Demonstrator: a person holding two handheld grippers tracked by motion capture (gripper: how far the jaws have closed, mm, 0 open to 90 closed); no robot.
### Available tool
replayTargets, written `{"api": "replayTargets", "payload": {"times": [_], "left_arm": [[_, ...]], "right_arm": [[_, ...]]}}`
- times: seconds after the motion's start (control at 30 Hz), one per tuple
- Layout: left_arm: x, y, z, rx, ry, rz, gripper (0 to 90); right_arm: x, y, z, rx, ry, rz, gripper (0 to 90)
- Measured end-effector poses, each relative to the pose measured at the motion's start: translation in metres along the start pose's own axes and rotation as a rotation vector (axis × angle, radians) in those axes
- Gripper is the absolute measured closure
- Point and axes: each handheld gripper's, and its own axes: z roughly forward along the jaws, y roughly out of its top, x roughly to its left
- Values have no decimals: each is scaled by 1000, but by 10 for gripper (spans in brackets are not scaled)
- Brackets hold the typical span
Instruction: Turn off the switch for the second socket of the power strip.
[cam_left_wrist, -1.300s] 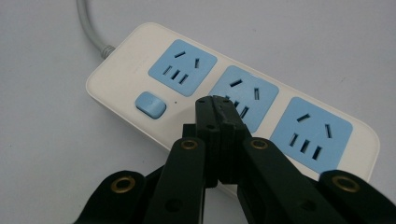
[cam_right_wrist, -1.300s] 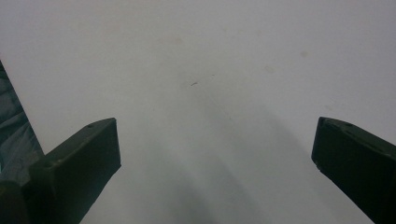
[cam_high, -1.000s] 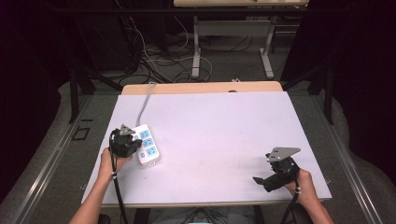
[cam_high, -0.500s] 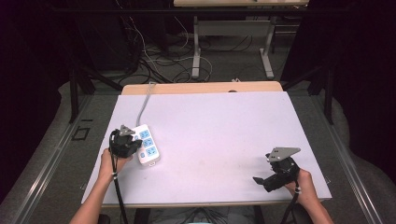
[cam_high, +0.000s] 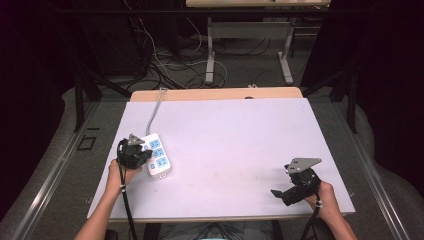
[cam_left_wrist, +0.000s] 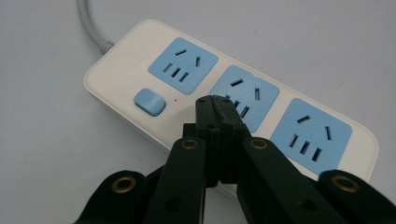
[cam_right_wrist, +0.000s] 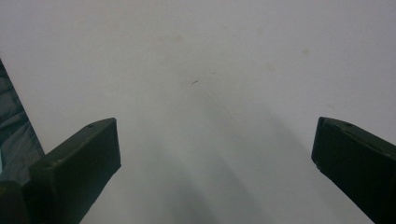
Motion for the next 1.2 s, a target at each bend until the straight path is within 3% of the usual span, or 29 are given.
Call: {"api": "replayTargets", "payload": {"times": [1.2], "left_arm": [[-1, -2, 0, -16, 5, -10, 900]], "right_arm": [[0, 0, 0, 7, 4, 3, 7]]}}
